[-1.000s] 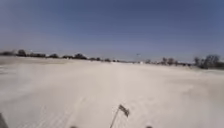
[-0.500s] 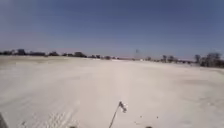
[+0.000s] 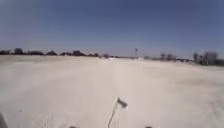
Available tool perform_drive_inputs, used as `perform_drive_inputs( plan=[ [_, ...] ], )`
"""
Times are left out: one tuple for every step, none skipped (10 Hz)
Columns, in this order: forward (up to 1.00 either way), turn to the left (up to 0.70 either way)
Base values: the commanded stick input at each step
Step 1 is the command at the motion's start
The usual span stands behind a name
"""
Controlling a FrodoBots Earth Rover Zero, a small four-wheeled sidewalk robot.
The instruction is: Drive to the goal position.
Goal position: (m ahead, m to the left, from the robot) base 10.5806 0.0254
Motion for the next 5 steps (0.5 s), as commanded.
perform_drive_inputs(
  plan=[
    [0.70,0.00],
    [0.70,0.00],
    [0.70,0.00],
    [0.70,0.00],
    [0.70,0.00]
  ],
)
